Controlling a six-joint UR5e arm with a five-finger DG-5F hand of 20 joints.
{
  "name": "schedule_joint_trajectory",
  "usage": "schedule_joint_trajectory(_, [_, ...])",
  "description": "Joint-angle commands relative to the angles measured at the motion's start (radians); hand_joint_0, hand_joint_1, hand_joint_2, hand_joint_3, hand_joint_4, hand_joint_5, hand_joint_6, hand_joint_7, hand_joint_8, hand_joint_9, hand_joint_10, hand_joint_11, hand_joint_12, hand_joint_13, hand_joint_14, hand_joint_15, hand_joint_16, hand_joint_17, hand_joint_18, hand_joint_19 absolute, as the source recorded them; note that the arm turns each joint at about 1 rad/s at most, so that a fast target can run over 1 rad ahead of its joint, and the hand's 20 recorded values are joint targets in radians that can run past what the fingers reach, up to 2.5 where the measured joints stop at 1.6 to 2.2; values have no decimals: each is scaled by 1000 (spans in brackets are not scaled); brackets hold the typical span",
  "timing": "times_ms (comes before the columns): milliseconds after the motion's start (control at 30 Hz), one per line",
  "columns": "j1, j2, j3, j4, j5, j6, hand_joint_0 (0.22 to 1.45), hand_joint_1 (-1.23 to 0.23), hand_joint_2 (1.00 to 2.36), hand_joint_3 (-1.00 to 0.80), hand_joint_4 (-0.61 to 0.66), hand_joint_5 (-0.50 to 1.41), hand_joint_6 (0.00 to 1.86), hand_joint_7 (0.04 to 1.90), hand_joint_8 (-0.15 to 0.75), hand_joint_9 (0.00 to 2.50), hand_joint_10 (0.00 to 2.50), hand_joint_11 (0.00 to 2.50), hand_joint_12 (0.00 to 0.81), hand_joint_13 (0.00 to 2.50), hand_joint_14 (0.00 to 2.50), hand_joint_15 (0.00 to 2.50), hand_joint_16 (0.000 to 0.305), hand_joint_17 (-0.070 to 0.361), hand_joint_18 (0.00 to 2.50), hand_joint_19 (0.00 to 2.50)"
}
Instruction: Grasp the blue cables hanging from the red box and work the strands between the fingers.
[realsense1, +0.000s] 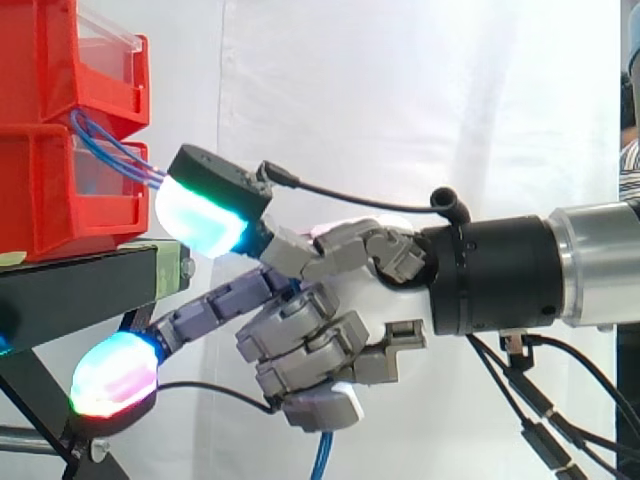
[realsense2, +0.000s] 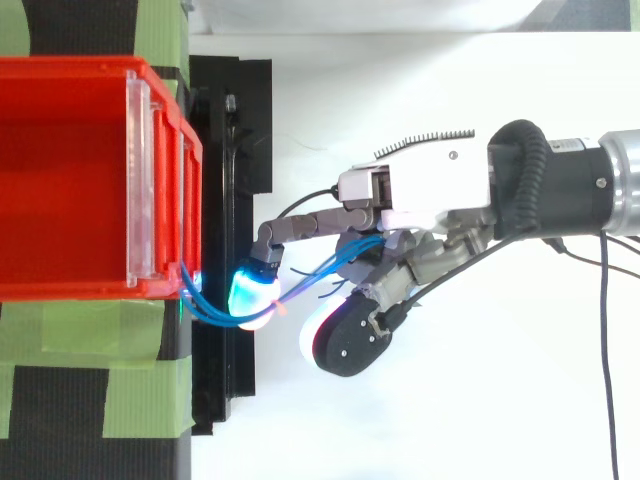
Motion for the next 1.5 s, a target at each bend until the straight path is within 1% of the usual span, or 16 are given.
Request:
schedule_joint_trajectory(0, [-5,19,0,2,1,0,733,-511,1000,-1000,250,71,7,1128,481,1311,2500,2500,598,1750,2500,1545,228,171,2460,843])
schedule_joint_trajectory(233, [-12,42,0,-1,5,-9,718,-510,1000,-1000,234,91,5,1167,481,1311,2500,2500,598,1750,2500,1545,228,171,2460,843])
schedule_joint_trajectory(300, [-15,50,0,-2,6,-23,716,-508,1000,-1000,230,102,4,1175,481,1311,2500,2500,598,1750,2500,1545,228,171,2460,843])
schedule_joint_trajectory(533, [-20,55,0,-2,15,-29,704,-510,1000,-1000,226,116,1,1207,481,1311,2500,2500,598,1750,2500,1545,228,171,2460,843])
schedule_joint_trajectory(600, [-21,58,0,-1,17,-29,704,-508,1000,-1000,224,146,0,1243,481,1311,2500,2500,598,1750,2500,1545,228,171,2460,843])
schedule_joint_trajectory(767, [-21,64,0,-2,28,-26,708,-510,1000,-1000,220,153,106,1224,481,1311,2500,2500,598,1750,2500,1545,228,171,2460,843])
schedule_joint_trajectory(833, [-21,76,0,-4,35,-27,709,-511,1000,-1000,217,152,121,1227,481,1311,2500,2500,598,1750,2500,1545,228,171,2460,843])
schedule_joint_trajectory(867, [-21,81,0,-4,44,-29,712,-512,1000,-1000,209,148,167,1209,481,1311,2500,2500,598,1750,2500,1545,228,171,2460,843])
schedule_joint_trajectory(933, [-21,91,0,-7,57,-29,720,-512,1000,-1000,209,147,198,1201,481,1311,2500,2500,598,1750,2500,1545,228,171,2460,843])
schedule_joint_trajectory(1033, [-23,96,0,-16,77,-29,733,-517,1000,-1000,214,144,253,1190,481,1311,2500,2500,598,1750,2500,1545,228,171,2460,843])
schedule_joint_trajectory(1067, [-23,96,0,-16,77,-29,737,-520,1000,-1000,213,144,273,1181,481,1311,2500,2500,598,1750,2500,1545,228,171,2460,843])
schedule_joint_trajectory(1167, [-21,95,0,-22,97,-26,756,-533,1000,-1000,204,141,291,1184,481,1311,2500,2500,598,1750,2500,1545,228,171,2460,843])
schedule_joint_trajectory(1233, [-21,95,0,-22,123,-18,767,-538,1000,-1000,197,138,311,1187,481,1311,2500,2500,598,1750,2500,1545,228,171,2460,843])
schedule_joint_trajectory(1333, [-21,95,0,-22,144,-9,775,-546,1000,-1000,194,132,332,1189,481,1311,2500,2500,598,1750,2500,1545,228,171,2460,843])
schedule_joint_trajectory(1433, [-20,95,0,-22,155,2,779,-548,1000,-1000,187,120,364,1173,481,1311,2500,2500,598,1750,2500,1545,228,171,2460,843])
schedule_joint_trajectory(1467, [-20,95,0,-22,153,3,779,-549,1000,-1000,180,105,397,1162,481,1311,2500,2500,598,1750,2500,1545,228,171,2460,843])
